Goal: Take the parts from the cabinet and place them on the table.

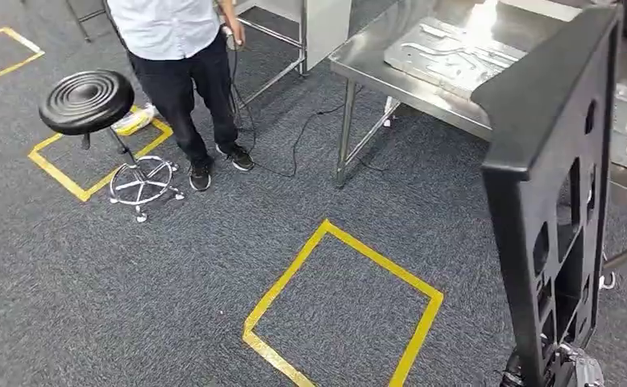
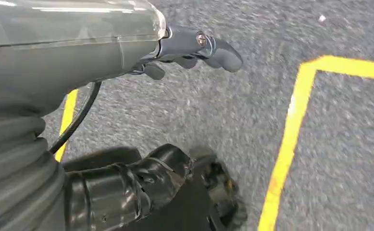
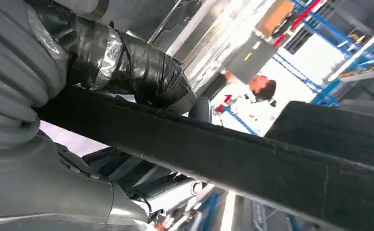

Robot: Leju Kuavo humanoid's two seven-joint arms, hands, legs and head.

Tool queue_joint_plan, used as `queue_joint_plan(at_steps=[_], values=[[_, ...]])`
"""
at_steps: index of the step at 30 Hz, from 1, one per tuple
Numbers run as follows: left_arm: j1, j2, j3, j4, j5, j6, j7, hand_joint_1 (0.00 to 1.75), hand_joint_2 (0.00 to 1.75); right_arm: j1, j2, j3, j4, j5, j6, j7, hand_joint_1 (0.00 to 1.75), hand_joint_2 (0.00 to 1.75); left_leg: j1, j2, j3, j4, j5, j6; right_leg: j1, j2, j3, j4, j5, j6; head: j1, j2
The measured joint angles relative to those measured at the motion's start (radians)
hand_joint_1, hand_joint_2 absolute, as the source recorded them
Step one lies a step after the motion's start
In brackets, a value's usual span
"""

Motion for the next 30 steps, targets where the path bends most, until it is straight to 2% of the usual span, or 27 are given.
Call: queue_joint_plan(at_steps=[1,2,3,4,5,6,7,8,9,10,11,12,14,15,16,17,18,19,20,21,22,24,25,26,29,30], values=[[0.001,0.000,0.000,0.000,0.000,0.000,-0.002,0.00,1.75,-0.001,0.000,0.000,0.000,0.000,0.000,0.000,1.75,1.75,0.000,-0.044,-0.016,0.034,-0.026,-0.002,-0.002,0.010,0.001,-0.004,0.002,-0.003,0.000,0.000],[0.002,0.000,0.000,0.000,0.001,-0.002,-0.003,0.00,1.75,-0.002,0.000,0.000,0.000,0.002,0.000,0.000,1.75,1.75,0.003,-0.074,-0.056,0.114,-0.073,-0.001,-0.002,0.018,-0.001,-0.004,0.003,-0.011,-0.001,0.000],[0.004,0.000,0.000,0.000,0.002,-0.003,-0.003,0.00,1.75,-0.003,0.000,0.000,0.000,0.002,0.000,0.000,1.75,1.75,0.003,-0.084,-0.095,0.193,-0.108,-0.002,-0.001,0.031,-0.002,-0.004,0.003,-0.012,-0.002,0.000],[0.007,0.000,0.000,0.000,0.003,-0.003,-0.003,0.00,1.75,-0.003,0.000,0.000,0.001,0.002,0.000,0.000,1.75,1.75,0.002,-0.088,-0.134,0.266,-0.129,-0.003,-0.001,0.045,-0.002,-0.003,0.003,-0.012,-0.001,0.000],[0.010,0.000,0.000,0.000,0.003,-0.003,-0.002,0.00,1.75,-0.003,0.000,0.000,0.002,0.002,0.000,0.000,1.75,1.75,0.003,-0.088,-0.154,0.296,-0.121,-0.004,0.000,0.060,-0.002,-0.002,0.003,-0.012,-0.002,0.000],[0.012,0.000,0.000,0.000,0.003,-0.002,-0.001,0.00,1.75,-0.003,0.000,0.000,0.004,0.003,0.000,0.000,1.75,1.75,0.003,-0.088,-0.150,0.275,-0.089,-0.004,-0.001,0.074,0.000,0.000,0.002,-0.012,-0.002,0.000],[0.012,0.001,0.000,0.000,0.003,-0.002,-0.001,0.00,1.75,-0.003,0.000,0.000,0.005,0.002,0.000,0.000,1.75,1.75,0.003,-0.090,-0.131,0.218,-0.043,-0.002,-0.001,0.089,0.000,0.003,0.001,-0.010,-0.002,0.000],[0.011,0.001,0.000,0.000,0.003,-0.002,-0.001,0.00,1.75,-0.003,0.000,0.000,0.006,0.003,0.000,0.000,1.75,1.75,0.004,-0.103,-0.097,0.129,0.013,0.000,-0.002,0.104,0.001,0.009,-0.002,-0.007,-0.002,0.000],[0.012,0.001,0.000,0.000,0.003,-0.002,-0.001,0.00,1.75,-0.003,0.000,0.000,0.006,0.003,0.000,0.000,1.75,1.75,0.008,-0.145,-0.069,0.051,0.054,0.003,-0.003,0.115,-0.003,0.015,-0.006,-0.003,-0.002,0.000],[0.014,0.000,0.001,0.000,0.003,-0.003,0.000,0.00,1.75,-0.005,0.000,0.000,0.008,0.003,0.000,0.000,1.75,1.75,0.008,-0.186,-0.064,0.027,0.040,0.007,0.003,0.125,-0.009,0.025,-0.010,0.003,-0.001,0.000],[0.012,0.000,0.001,0.000,0.003,-0.003,0.000,0.00,1.75,-0.006,0.000,0.000,0.008,0.003,0.000,0.000,1.75,1.75,0.010,-0.180,-0.062,0.021,0.036,0.011,0.000,0.138,-0.017,0.029,-0.010,0.008,0.000,0.000],[0.011,0.000,0.001,0.000,0.003,-0.004,-0.001,0.00,1.75,-0.006,-0.001,0.000,0.009,0.003,0.000,0.000,1.75,1.75,0.006,-0.172,-0.064,0.019,0.035,0.015,-0.002,0.142,-0.020,0.027,-0.008,0.015,-0.001,0.000],[0.010,0.000,0.001,0.000,0.003,-0.007,-0.001,0.00,1.75,-0.003,-0.002,0.000,0.011,0.002,0.000,0.000,1.75,1.75,0.006,-0.155,-0.056,0.012,0.041,0.031,-0.004,0.159,-0.022,0.021,-0.003,0.028,-0.001,0.000],[0.009,-0.001,0.001,0.000,0.003,-0.010,-0.001,0.00,1.75,-0.001,-0.004,0.000,0.013,0.000,0.000,0.000,1.75,1.75,0.012,-0.143,-0.051,0.001,0.048,0.041,-0.008,0.136,-0.022,0.032,-0.009,0.030,-0.001,0.000],[0.008,-0.001,0.001,0.000,0.003,-0.012,-0.002,0.00,1.75,-0.001,-0.005,0.000,0.014,-0.001,0.000,0.000,1.75,1.75,0.011,-0.140,-0.049,-0.003,0.050,0.045,-0.001,0.092,-0.032,0.055,-0.028,0.034,0.002,0.000],[0.008,-0.001,0.001,0.000,0.003,-0.014,-0.003,0.00,1.75,-0.005,-0.009,0.001,0.016,-0.001,0.000,0.000,1.75,1.75,0.010,-0.131,-0.048,-0.003,0.051,0.048,-0.002,0.056,-0.069,0.130,-0.076,0.040,0.002,0.000],[0.009,-0.001,0.001,0.000,0.003,-0.016,-0.003,0.00,1.75,-0.008,-0.010,0.001,0.019,-0.001,0.000,0.000,1.75,1.75,0.009,-0.121,-0.048,-0.002,0.050,0.049,-0.004,0.043,-0.109,0.212,-0.114,0.044,0.003,0.000],[0.011,-0.001,0.001,0.000,0.003,-0.017,-0.003,0.00,1.75,-0.008,-0.011,0.002,0.022,-0.001,0.000,0.000,1.75,1.75,0.008,-0.112,-0.048,-0.002,0.048,0.049,-0.006,0.038,-0.144,0.282,-0.138,0.047,0.003,0.000],[0.012,0.000,0.001,0.000,0.003,-0.018,-0.003,0.00,1.75,-0.007,-0.013,0.002,0.026,-0.001,0.000,0.000,1.75,1.75,0.008,-0.105,-0.047,-0.002,0.047,0.049,-0.009,0.037,-0.160,0.313,-0.139,0.050,0.002,0.000],[0.012,0.000,0.001,0.000,0.003,-0.018,-0.003,0.00,1.75,-0.007,-0.015,0.002,0.029,-0.003,0.000,0.000,1.75,1.75,0.008,-0.101,-0.046,-0.001,0.046,0.048,-0.011,0.036,-0.156,0.303,-0.121,0.051,0.003,0.000],[0.012,0.000,0.001,0.000,0.003,-0.018,-0.003,0.00,1.75,-0.007,-0.017,0.002,0.031,-0.008,0.001,0.001,1.75,1.75,0.008,-0.098,-0.044,-0.001,0.043,0.046,-0.014,0.034,-0.128,0.246,-0.082,0.051,0.002,0.000],[0.011,-0.001,0.001,0.000,0.003,-0.018,-0.003,0.00,1.75,-0.008,-0.019,0.003,0.032,-0.018,0.000,0.004,1.75,1.75,0.008,-0.097,-0.036,-0.001,0.039,0.040,-0.015,0.030,-0.032,0.071,-0.002,0.043,0.003,0.000],[0.011,-0.001,0.001,0.000,0.003,-0.020,-0.004,0.00,1.75,-0.010,-0.021,0.005,0.033,-0.020,0.000,0.008,1.75,1.75,0.007,-0.096,-0.033,-0.002,0.036,0.036,-0.012,0.025,-0.005,0.018,-0.012,0.038,0.003,0.000],[0.010,-0.001,0.001,0.000,0.003,-0.021,-0.004,0.00,1.75,-0.010,-0.025,0.010,0.035,-0.021,0.001,0.013,1.75,1.75,0.002,-0.096,-0.034,0.000,0.034,0.029,-0.005,0.028,-0.006,0.014,-0.005,0.034,0.003,0.000],[0.009,-0.001,0.001,0.000,0.003,-0.021,-0.005,0.00,1.75,-0.009,-0.033,0.023,0.042,-0.022,0.001,0.021,1.75,1.75,0.004,-0.095,-0.028,-0.011,0.036,0.012,-0.001,0.032,-0.008,0.016,-0.007,0.021,0.002,0.000],[0.008,-0.001,0.001,0.000,0.003,-0.021,-0.005,0.00,1.75,-0.009,-0.034,0.025,0.042,-0.021,0.001,0.021,1.75,1.75,0.001,-0.095,-0.029,-0.008,0.030,0.005,-0.011,0.033,-0.002,0.003,-0.001,0.012,0.002,0.000]])
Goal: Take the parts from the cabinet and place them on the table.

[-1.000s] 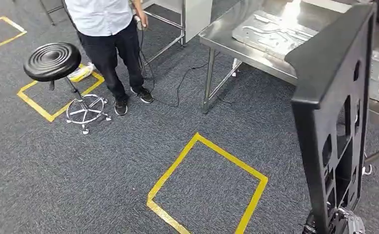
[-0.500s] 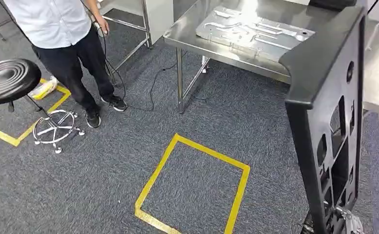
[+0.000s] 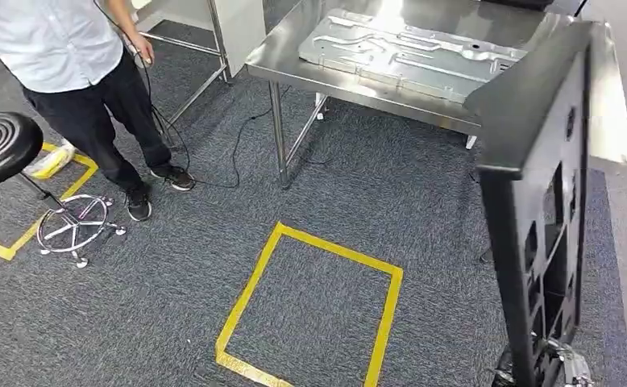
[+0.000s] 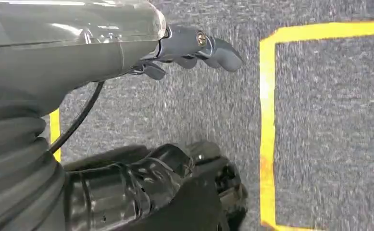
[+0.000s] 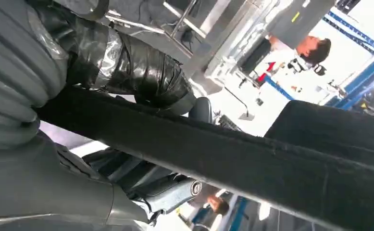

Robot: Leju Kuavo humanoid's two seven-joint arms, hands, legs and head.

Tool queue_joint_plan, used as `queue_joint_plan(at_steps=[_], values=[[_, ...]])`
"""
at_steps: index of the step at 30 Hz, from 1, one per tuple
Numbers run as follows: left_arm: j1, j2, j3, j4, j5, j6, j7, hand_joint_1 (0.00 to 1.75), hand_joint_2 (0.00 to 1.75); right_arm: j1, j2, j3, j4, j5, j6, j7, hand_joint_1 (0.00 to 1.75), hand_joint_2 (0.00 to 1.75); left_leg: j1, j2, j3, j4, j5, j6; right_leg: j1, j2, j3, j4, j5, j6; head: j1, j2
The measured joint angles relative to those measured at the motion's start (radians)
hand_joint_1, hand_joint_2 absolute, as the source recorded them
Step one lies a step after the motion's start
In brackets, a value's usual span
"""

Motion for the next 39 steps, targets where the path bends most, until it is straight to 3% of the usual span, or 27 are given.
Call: queue_joint_plan(at_steps=[1,2,4,5,6,7,9,10,11,13,16,17,19,20,21,22,24,25,26,29,31,32,34,35,36,38,39], values=[[0.000,0.000,0.000,0.000,-0.001,-0.003,-0.002,0.00,1.75,0.000,-0.001,0.003,0.001,0.002,0.000,0.003,1.75,1.75,0.004,-0.001,-0.004,0.019,-0.015,-0.001,0.000,-0.003,0.003,-0.005,0.002,-0.004,0.000,0.000],[0.000,0.000,0.000,0.000,-0.002,-0.009,-0.002,0.00,1.75,-0.001,-0.002,0.007,0.002,0.009,0.000,0.009,1.75,1.75,0.002,-0.001,-0.030,0.072,-0.052,0.000,0.001,-0.004,0.003,-0.005,0.001,-0.013,-0.002,0.000],[0.001,0.000,0.000,0.000,-0.003,-0.016,-0.002,0.00,1.75,-0.002,-0.002,0.011,0.008,0.031,0.000,0.019,1.75,1.75,0.003,-0.001,-0.111,0.240,-0.133,-0.002,0.006,-0.005,0.001,-0.003,-0.002,-0.019,-0.002,0.000],[0.003,0.001,0.000,0.000,-0.003,-0.017,-0.002,0.00,1.75,-0.002,-0.002,0.011,0.010,0.042,0.000,0.022,1.75,1.75,0.003,-0.001,-0.142,0.303,-0.149,-0.004,0.008,-0.005,0.000,-0.001,-0.002,-0.020,-0.002,0.000],[0.005,0.000,0.000,0.000,-0.003,-0.018,-0.002,0.00,1.75,-0.002,-0.002,0.011,0.013,0.052,0.000,0.024,1.75,1.75,0.003,-0.001,-0.151,0.315,-0.135,-0.004,0.009,-0.003,0.000,0.002,-0.004,-0.021,-0.002,0.000],[0.005,0.001,0.000,0.000,-0.003,-0.019,-0.002,0.00,1.75,-0.002,-0.002,0.011,0.016,0.060,0.000,0.024,1.75,1.75,0.003,-0.001,-0.137,0.281,-0.103,-0.002,0.010,-0.002,0.000,0.006,-0.006,-0.022,-0.002,0.000],[0.004,0.001,0.000,0.000,-0.004,-0.029,-0.002,0.00,1.75,-0.004,-0.002,0.010,0.021,0.077,0.000,0.035,1.75,1.75,0.003,-0.001,-0.059,0.110,-0.005,0.006,0.011,0.001,0.003,0.014,-0.012,-0.018,-0.002,0.000],[0.004,0.001,0.000,0.000,-0.006,-0.034,-0.002,0.00,1.75,-0.006,-0.002,0.010,0.024,0.078,0.000,0.042,1.75,1.75,0.002,-0.003,-0.029,0.037,0.012,0.012,0.011,0.001,0.003,0.017,-0.016,-0.015,-0.002,0.000],[0.003,0.001,0.000,0.000,-0.007,-0.035,-0.002,0.00,1.75,-0.008,-0.002,0.010,0.026,0.077,0.000,0.047,1.75,1.75,-0.004,-0.003,-0.023,0.021,0.000,0.012,0.019,0.002,0.000,0.025,-0.020,-0.009,-0.002,0.000],[0.002,0.002,0.000,0.000,-0.010,-0.038,-0.006,0.00,1.75,-0.008,-0.002,0.012,0.031,0.057,0.000,0.053,1.75,1.75,-0.005,-0.004,-0.028,0.022,0.002,0.019,0.014,0.002,-0.001,0.020,-0.019,0.000,-0.001,0.000],[0.005,0.001,0.000,0.000,-0.013,-0.039,-0.009,0.00,1.75,-0.007,-0.004,0.020,0.033,0.040,0.000,0.057,1.75,1.75,0.002,-0.002,-0.011,0.002,0.013,0.038,0.011,0.000,-0.002,0.038,-0.030,0.018,0.000,0.000],[0.005,0.001,0.000,0.000,-0.014,-0.039,-0.010,0.00,1.75,-0.009,-0.005,0.021,0.033,0.040,0.000,0.057,1.75,1.75,0.002,0.000,-0.008,0.000,0.013,0.043,0.010,-0.001,-0.024,0.082,-0.059,0.023,0.000,0.000],[0.005,0.001,0.000,0.000,-0.017,-0.039,-0.011,0.00,1.75,-0.009,-0.009,0.023,0.034,0.040,0.000,0.056,1.75,1.75,0.002,0.003,-0.005,0.001,0.010,0.046,0.004,-0.001,-0.102,0.232,-0.127,0.032,0.000,0.000],[0.005,0.001,0.000,0.000,-0.017,-0.039,-0.011,0.00,1.75,-0.009,-0.010,0.024,0.037,0.040,0.000,0.056,1.75,1.75,0.002,0.004,-0.004,0.001,0.007,0.046,0.002,-0.001,-0.136,0.292,-0.142,0.035,0.000,0.000],[0.006,0.001,0.000,0.000,-0.017,-0.039,-0.011,0.00,1.75,-0.009,-0.011,0.024,0.040,0.040,0.000,0.056,1.75,1.75,0.002,0.004,-0.001,0.001,0.004,0.045,0.000,-0.001,-0.154,0.315,-0.136,0.037,0.000,0.000],[0.007,0.001,0.000,0.000,-0.016,-0.039,-0.011,0.00,1.75,-0.009,-0.012,0.024,0.042,0.038,0.000,0.057,1.75,1.75,0.002,0.003,0.006,0.001,0.000,0.043,-0.004,-0.002,-0.147,0.289,-0.102,0.039,0.000,0.000],[0.007,0.000,0.000,0.000,-0.016,-0.040,-0.011,0.00,1.75,-0.009,-0.017,0.027,0.042,0.038,0.000,0.060,1.75,1.75,0.004,0.002,0.024,0.001,-0.012,0.037,-0.007,-0.004,-0.076,0.135,-0.004,0.038,0.000,0.000],[0.008,0.000,0.000,0.000,-0.016,-0.042,-0.011,0.00,1.75,-0.009,-0.018,0.028,0.042,0.037,0.000,0.060,1.75,1.75,0.004,0.002,0.024,0.001,-0.019,0.033,-0.007,-0.008,-0.042,0.053,0.028,0.035,0.000,0.000],[0.006,0.000,0.000,0.000,-0.016,-0.042,-0.011,0.00,1.75,-0.011,-0.019,0.028,0.043,0.037,0.000,0.061,1.75,1.75,-0.002,0.003,0.026,0.003,-0.024,0.024,0.001,-0.008,-0.029,0.040,0.005,0.030,0.000,0.000],[0.004,0.000,0.000,0.000,-0.015,-0.042,-0.012,0.00,1.75,-0.008,-0.021,0.032,0.042,0.036,0.000,0.063,1.75,1.75,-0.002,0.004,0.033,-0.008,-0.028,0.009,0.007,-0.004,-0.029,0.031,-0.003,0.013,-0.002,0.000],[0.003,0.000,0.000,0.000,-0.015,-0.043,-0.013,0.00,1.75,-0.008,-0.021,0.034,0.042,0.036,0.000,0.063,1.75,1.75,0.001,0.006,0.042,-0.005,-0.040,-0.003,-0.002,-0.003,-0.016,0.017,-0.003,-0.003,-0.002,0.000],[0.003,0.001,0.000,0.000,-0.015,-0.043,-0.013,0.00,1.75,-0.009,-0.021,0.034,0.042,0.036,0.000,0.063,1.75,1.75,0.001,0.005,0.028,0.034,-0.059,-0.004,-0.001,-0.004,-0.008,0.014,-0.008,-0.010,-0.002,0.000],[0.003,0.001,0.000,0.000,-0.015,-0.043,-0.014,0.00,1.75,-0.010,-0.021,0.038,0.042,0.036,0.000,0.063,1.75,1.75,0.000,0.004,-0.061,0.194,-0.124,-0.004,0.004,-0.007,-0.002,0.014,-0.015,-0.020,-0.002,0.000],[0.004,0.001,0.000,0.000,-0.015,-0.043,-0.014,0.00,1.75,-0.010,-0.022,0.039,0.042,0.036,0.000,0.063,1.75,1.75,0.000,0.004,-0.107,0.267,-0.144,-0.004,0.006,-0.007,0.001,0.014,-0.018,-0.024,-0.002,0.000],[0.007,0.001,0.000,0.000,-0.015,-0.043,-0.013,0.00,1.75,-0.010,-0.023,0.041,0.043,0.036,0.000,0.063,1.75,1.75,0.000,0.004,-0.144,0.314,-0.143,-0.003,0.009,-0.006,0.007,0.014,-0.023,-0.027,-0.002,0.000],[0.010,0.001,0.000,0.000,-0.015,-0.043,-0.013,0.00,1.75,-0.009,-0.023,0.043,0.045,0.036,0.000,0.063,1.75,1.75,0.000,0.004,-0.147,0.277,-0.083,0.002,0.012,0.000,0.019,0.014,-0.032,-0.027,-0.002,0.000],[0.010,0.002,0.000,0.000,-0.015,-0.043,-0.013,0.00,1.75,-0.010,-0.023,0.044,0.045,0.036,0.000,0.063,1.75,1.75,-0.001,0.004,-0.115,0.179,-0.011,0.008,0.014,0.002,0.033,0.014,-0.039,-0.026,-0.002,0.000]])
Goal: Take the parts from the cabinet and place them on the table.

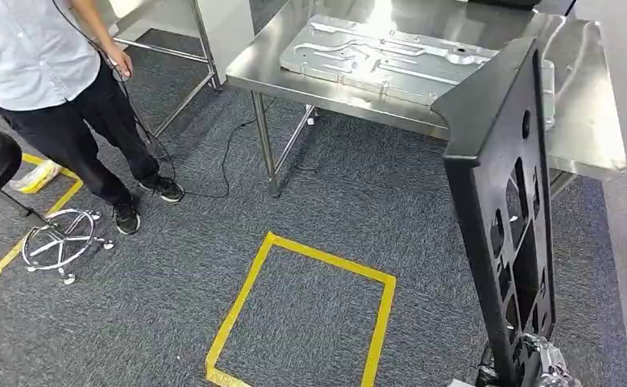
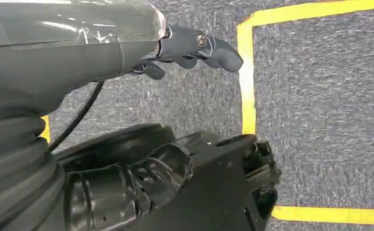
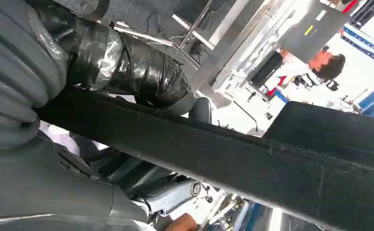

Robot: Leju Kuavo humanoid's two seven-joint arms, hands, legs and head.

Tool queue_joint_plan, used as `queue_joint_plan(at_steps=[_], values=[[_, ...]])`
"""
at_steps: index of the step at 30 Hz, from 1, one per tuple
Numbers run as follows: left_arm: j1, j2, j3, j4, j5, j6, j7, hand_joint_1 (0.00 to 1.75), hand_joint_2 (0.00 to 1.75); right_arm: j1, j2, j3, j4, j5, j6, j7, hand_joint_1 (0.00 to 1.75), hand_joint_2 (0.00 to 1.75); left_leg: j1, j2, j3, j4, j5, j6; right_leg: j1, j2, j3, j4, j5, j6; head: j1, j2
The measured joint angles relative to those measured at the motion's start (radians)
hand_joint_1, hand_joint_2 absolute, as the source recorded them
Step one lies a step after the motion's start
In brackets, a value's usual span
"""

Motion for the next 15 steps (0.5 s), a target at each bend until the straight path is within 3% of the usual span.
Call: queue_joint_plan(at_steps=[1,3,5,7,8,9,11,12,13,14,15], values=[[-0.001,0.000,0.000,0.000,0.000,0.000,0.000,0.00,1.75,0.000,0.000,0.000,0.000,0.000,0.000,0.000,1.75,1.75,-0.001,-0.001,0.030,-0.082,0.049,0.007,0.001,0.000,0.010,0.000,-0.007,0.002,0.000,0.000],[-0.002,0.000,0.000,0.000,0.000,0.000,0.000,0.00,1.75,-0.001,-0.001,0.002,0.000,0.000,0.000,0.000,1.75,1.75,-0.008,-0.001,0.059,-0.145,0.039,0.013,0.007,0.004,0.010,0.005,-0.021,0.015,-0.001,0.000],[-0.004,0.000,0.000,0.000,0.000,0.000,0.000,0.00,1.75,-0.001,-0.001,0.003,0.000,0.000,0.000,0.000,1.75,1.75,-0.011,-0.002,0.058,-0.144,0.036,0.019,0.003,0.002,0.012,-0.002,-0.021,0.023,0.000,0.000],[-0.001,0.000,0.000,0.000,0.000,0.000,0.000,0.00,1.75,0.000,-0.001,0.005,0.000,0.000,0.000,0.000,1.75,1.75,0.001,-0.002,0.070,-0.162,0.043,0.030,0.004,0.000,0.019,-0.001,-0.028,0.035,-0.001,0.000],[-0.002,0.000,0.000,0.000,0.000,0.000,-0.001,0.00,1.75,-0.001,-0.001,0.005,-0.001,0.000,0.000,0.000,1.75,1.75,0.000,-0.002,0.078,-0.168,0.042,0.032,0.003,-0.003,0.010,0.027,-0.041,0.042,0.002,0.000],[-0.003,0.000,0.000,0.000,0.000,0.000,-0.001,0.00,1.75,-0.002,-0.001,0.005,-0.001,0.000,0.000,0.000,1.75,1.75,0.000,-0.001,0.081,-0.169,0.040,0.038,0.000,-0.003,-0.021,0.085,-0.071,0.045,0.002,0.000],[-0.003,0.000,0.000,0.000,0.000,-0.001,-0.001,0.00,1.75,0.000,-0.002,0.005,0.000,0.000,0.000,0.000,1.75,1.75,-0.001,0.000,0.088,-0.169,0.032,0.042,-0.005,-0.003,-0.118,0.251,-0.136,0.053,0.002,0.000],[-0.003,0.000,0.000,0.000,0.000,-0.001,0.000,0.00,1.75,0.001,-0.002,0.005,0.001,0.000,0.000,0.000,1.75,1.75,-0.001,0.000,0.092,-0.169,0.027,0.042,-0.007,-0.003,-0.154,0.302,-0.140,0.055,0.003,0.000],[-0.002,0.000,0.000,0.000,0.000,-0.001,0.000,0.00,1.75,0.001,-0.003,0.004,0.002,0.000,0.000,0.000,1.75,1.75,-0.001,-0.001,0.100,-0.169,0.022,0.040,-0.010,-0.003,-0.169,0.304,-0.115,0.058,0.002,0.000],[0.000,0.000,0.000,0.000,0.000,-0.001,0.000,0.00,1.75,0.001,-0.003,0.005,0.003,0.000,0.000,0.000,1.75,1.75,-0.001,-0.002,0.110,-0.169,0.015,0.039,-0.013,-0.004,-0.158,0.260,-0.070,0.058,0.002,0.000],[0.000,0.000,0.000,0.000,0.000,-0.002,0.000,0.00,1.75,0.001,-0.003,0.005,0.003,-0.003,0.000,0.001,1.75,1.75,0.000,-0.003,0.123,-0.169,0.007,0.036,-0.014,-0.004,-0.125,0.179,-0.010,0.057,0.002,0.000]])
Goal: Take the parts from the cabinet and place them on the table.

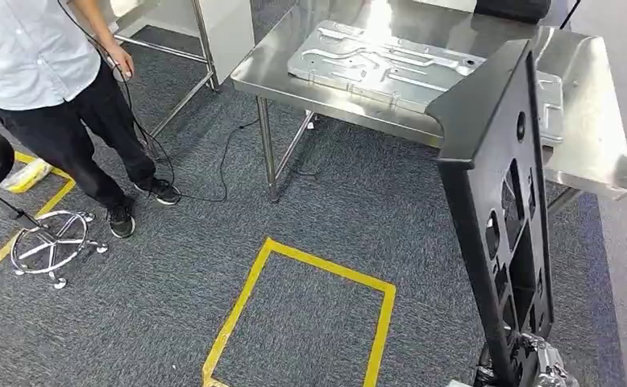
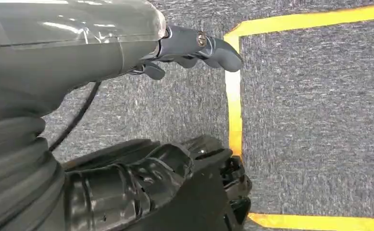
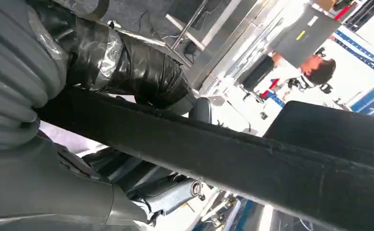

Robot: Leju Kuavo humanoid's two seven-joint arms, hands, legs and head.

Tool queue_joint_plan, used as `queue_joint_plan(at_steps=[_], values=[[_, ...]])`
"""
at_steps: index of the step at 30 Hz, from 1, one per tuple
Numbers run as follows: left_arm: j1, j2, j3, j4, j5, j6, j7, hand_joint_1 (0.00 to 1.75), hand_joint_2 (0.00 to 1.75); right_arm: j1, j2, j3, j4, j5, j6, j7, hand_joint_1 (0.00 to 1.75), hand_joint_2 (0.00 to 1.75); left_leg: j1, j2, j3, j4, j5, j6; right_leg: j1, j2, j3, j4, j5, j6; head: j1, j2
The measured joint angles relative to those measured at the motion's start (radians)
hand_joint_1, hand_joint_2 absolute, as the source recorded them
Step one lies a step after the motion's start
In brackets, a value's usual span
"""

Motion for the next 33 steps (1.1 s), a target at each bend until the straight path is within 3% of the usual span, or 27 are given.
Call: queue_joint_plan(at_steps=[1,2,3,6,7,8,9,11,12,13,14,16,17,18,21,23,24,26,27,28,29,32,33], values=[[0.000,0.000,0.000,0.000,0.000,0.000,0.000,0.00,1.75,0.000,0.000,0.000,0.000,-0.003,0.000,0.002,1.75,1.75,0.001,0.000,0.013,0.000,-0.008,-0.003,0.000,-0.002,0.039,-0.097,0.057,-0.003,0.000,0.000],[0.002,-0.001,0.000,0.000,0.000,0.000,0.000,0.00,1.75,0.000,-0.001,0.000,0.000,-0.005,0.000,0.002,1.75,1.75,0.001,0.000,0.016,-0.003,-0.015,-0.008,0.001,-0.004,0.062,-0.144,0.062,-0.007,0.001,0.000],[-0.003,-0.001,0.000,0.000,0.000,0.000,0.000,0.00,1.75,-0.001,-0.002,0.000,0.000,-0.006,0.000,0.004,1.75,1.75,-0.006,-0.001,0.016,0.002,-0.023,-0.016,0.010,-0.005,0.074,-0.166,0.048,-0.013,0.001,0.000],[-0.005,-0.001,0.000,0.000,0.000,-0.001,0.000,0.00,1.75,0.001,-0.003,0.000,0.000,-0.010,0.000,0.009,1.75,1.75,-0.003,0.002,0.025,-0.015,-0.025,-0.029,0.013,0.000,0.071,-0.163,0.041,-0.028,0.000,0.000],[-0.006,-0.001,0.000,0.000,0.000,-0.001,0.000,0.00,1.75,0.001,-0.004,0.000,0.000,-0.010,0.000,0.009,1.75,1.75,-0.007,0.005,0.030,-0.015,-0.031,-0.037,0.003,0.003,0.082,-0.176,0.044,-0.035,-0.001,0.000],[-0.006,0.000,0.000,0.000,0.000,-0.001,0.000,0.00,1.75,0.001,-0.004,0.000,0.000,-0.010,0.000,0.009,1.75,1.75,-0.002,0.003,0.031,0.007,-0.043,-0.039,0.003,0.002,0.091,-0.184,0.043,-0.041,0.000,0.000],[-0.006,-0.001,0.000,0.000,0.000,-0.001,0.000,0.00,1.75,0.000,-0.004,0.000,0.000,-0.010,0.000,0.009,1.75,1.75,-0.002,0.002,0.000,0.064,-0.072,-0.039,0.003,-0.002,0.096,-0.186,0.040,-0.049,-0.005,0.000],[-0.005,-0.001,0.000,0.000,-0.001,0.000,0.000,0.00,1.75,0.000,-0.004,0.000,0.000,-0.014,0.000,0.009,1.75,1.75,-0.001,0.002,-0.095,0.227,-0.136,-0.042,0.006,-0.005,0.103,-0.186,0.032,-0.056,-0.004,0.000],[-0.003,0.000,0.000,0.000,-0.001,0.000,0.000,0.00,1.75,-0.001,-0.004,0.000,0.000,-0.017,0.000,0.009,1.75,1.75,-0.001,0.002,-0.135,0.287,-0.146,-0.044,0.007,-0.004,0.107,-0.186,0.027,-0.058,-0.003,0.000],[0.000,0.000,0.000,0.000,-0.002,0.000,0.002,0.00,1.75,0.000,-0.004,0.000,0.000,-0.023,0.000,0.007,1.75,1.75,-0.001,0.002,-0.158,0.305,-0.130,-0.044,0.008,-0.003,0.113,-0.186,0.022,-0.058,-0.004,0.000],[0.001,0.000,0.000,0.000,-0.002,0.000,0.002,0.00,1.75,0.000,-0.004,0.000,0.000,-0.027,0.000,0.006,1.75,1.75,-0.001,0.002,-0.155,0.270,-0.087,-0.044,0.008,0.000,0.122,-0.186,0.016,-0.057,-0.004,0.000],[0.000,0.000,0.000,0.000,-0.002,0.001,0.003,0.00,1.75,-0.001,-0.004,0.000,0.000,-0.031,0.000,0.006,1.75,1.75,-0.001,0.002,-0.103,0.117,0.026,-0.039,0.008,0.002,0.144,-0.185,0.002,-0.052,-0.004,0.000],[0.001,0.000,0.000,0.000,-0.002,0.001,0.003,0.00,1.75,-0.001,-0.004,0.000,0.000,-0.031,0.000,0.005,1.75,1.75,-0.001,0.002,-0.081,0.044,0.056,-0.033,0.008,0.002,0.148,-0.185,-0.006,-0.048,-0.004,0.000],[0.000,0.000,0.000,0.000,-0.002,0.001,0.003,0.00,1.75,-0.003,-0.004,0.000,0.000,-0.031,0.000,0.005,1.75,1.75,-0.008,0.001,-0.070,0.032,0.038,-0.031,0.016,0.002,0.150,-0.181,-0.014,-0.039,-0.003,0.000],[-0.002,0.000,0.000,0.000,-0.003,0.001,0.003,0.00,1.75,-0.004,-0.005,0.000,0.000,-0.032,0.000,0.001,1.75,1.75,-0.010,-0.002,-0.064,0.025,0.032,-0.017,0.012,0.002,0.154,-0.189,-0.018,-0.025,-0.003,0.000],[-0.001,0.000,0.000,0.000,-0.003,0.001,0.003,0.00,1.75,-0.004,-0.005,0.000,-0.001,-0.034,0.000,0.001,1.75,1.75,-0.002,-0.002,-0.052,0.010,0.037,-0.004,0.008,0.000,0.158,-0.175,-0.029,-0.012,-0.003,0.000],[-0.002,0.000,0.000,0.000,-0.003,0.001,0.003,0.00,1.75,-0.006,-0.005,0.000,-0.001,-0.034,0.000,0.000,1.75,1.75,-0.002,-0.001,-0.049,0.008,0.034,0.002,0.008,0.000,0.137,-0.133,-0.053,-0.007,-0.003,0.000],[-0.004,-0.001,0.000,0.000,-0.003,0.000,0.003,0.00,1.75,-0.007,-0.006,0.000,0.000,-0.034,0.000,0.000,1.75,1.75,-0.003,0.000,-0.045,0.008,0.029,0.009,0.006,0.000,0.048,0.027,-0.125,0.000,-0.003,0.000],[-0.003,-0.001,0.000,0.000,-0.003,0.000,0.003,0.00,1.75,-0.007,-0.006,0.000,0.000,-0.035,0.000,0.000,1.75,1.75,-0.003,0.000,-0.043,0.008,0.025,0.010,0.005,0.000,0.005,0.095,-0.144,0.001,-0.003,0.000],[-0.003,-0.001,0.000,0.000,-0.003,0.000,0.003,0.00,1.75,-0.007,-0.006,0.000,0.000,-0.035,0.000,0.000,1.75,1.75,-0.003,0.000,-0.039,0.008,0.022,0.010,0.004,0.000,-0.024,0.129,-0.137,0.002,-0.003,0.000],[-0.002,-0.001,0.000,0.000,-0.003,0.000,0.003,0.00,1.75,-0.007,-0.006,-0.001,0.000,-0.037,0.000,0.000,1.75,1.75,-0.003,-0.001,-0.032,0.008,0.017,0.008,0.004,0.000,-0.025,0.110,-0.105,0.001,-0.003,0.000],[-0.001,-0.003,0.000,0.000,-0.003,0.000,0.003,0.00,1.75,-0.008,-0.006,-0.001,0.000,-0.039,0.000,0.000,1.75,1.75,-0.003,-0.004,-0.006,0.007,-0.002,0.002,0.006,-0.001,0.070,-0.137,0.056,-0.013,-0.003,0.000],[-0.002,-0.005,0.000,0.000,-0.003,0.000,0.003,0.00,1.75,-0.009,-0.007,-0.001,0.000,-0.039,0.000,0.000,1.75,1.75,-0.007,-0.003,-0.005,0.007,-0.007,-0.005,0.013,-0.003,0.079,-0.152,0.035,-0.020,-0.002,0.000]])
